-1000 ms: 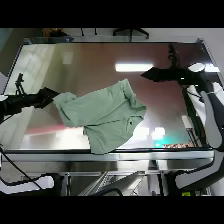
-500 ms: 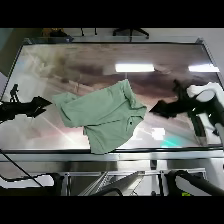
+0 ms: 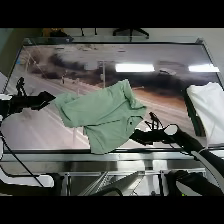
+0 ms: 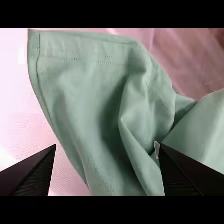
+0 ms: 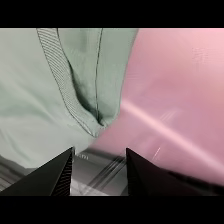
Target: Fold the shirts.
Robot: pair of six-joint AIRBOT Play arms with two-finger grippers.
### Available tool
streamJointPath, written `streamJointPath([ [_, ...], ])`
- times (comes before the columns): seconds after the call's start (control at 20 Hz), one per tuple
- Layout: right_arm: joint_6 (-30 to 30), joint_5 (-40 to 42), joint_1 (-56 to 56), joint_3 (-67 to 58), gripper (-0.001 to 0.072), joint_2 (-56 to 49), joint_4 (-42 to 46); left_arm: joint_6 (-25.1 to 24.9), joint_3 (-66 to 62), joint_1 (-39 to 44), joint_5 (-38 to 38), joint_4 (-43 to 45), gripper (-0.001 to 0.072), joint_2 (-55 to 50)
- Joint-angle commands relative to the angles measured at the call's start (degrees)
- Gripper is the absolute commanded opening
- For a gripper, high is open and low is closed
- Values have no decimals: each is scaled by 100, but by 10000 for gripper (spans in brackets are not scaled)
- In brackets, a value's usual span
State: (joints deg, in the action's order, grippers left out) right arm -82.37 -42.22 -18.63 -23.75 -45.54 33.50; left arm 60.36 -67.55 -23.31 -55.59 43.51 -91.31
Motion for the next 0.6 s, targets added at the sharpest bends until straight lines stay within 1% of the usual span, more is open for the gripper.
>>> streamJointPath([
  [0.0, 188, 911, -614, 109, 385, -393, -520, 146, -439, 28, -282, 7, 704, -286],
  [0.05, 494, 1027, -632, 90, 372, -476, -776, 173, -531, 28, -319, 2, 704, -330],
  [0.15, 1344, 1311, -632, 20, 355, -568, -1528, 201, -619, 28, -343, 2, 705, -328],
  [0.2, 1744, 1427, -629, -50, 259, -566, -1834, 245, -634, 28, -350, -2, 705, -328],
  [0.25, 1996, 1425, -603, -166, 49, -562, -1945, 282, -632, 24, -365, 13, 705, -323],
  [0.3, 2013, 1390, -560, -284, 26, -529, -1912, 308, -632, 24, -385, 48, 704, -323],
  [0.4, 2022, 870, -219, -520, 25, -396, -1709, 319, -632, 24, -393, 52, 705, -323],
  [0.45, 1928, 413, 149, -614, 25, -299, -1434, 319, -629, 24, -407, 55, 705, -323],
  [0.55, 1451, -466, 1191, -726, 25, -94, -608, 317, -629, 24, -531, 83, 705, -323],
])
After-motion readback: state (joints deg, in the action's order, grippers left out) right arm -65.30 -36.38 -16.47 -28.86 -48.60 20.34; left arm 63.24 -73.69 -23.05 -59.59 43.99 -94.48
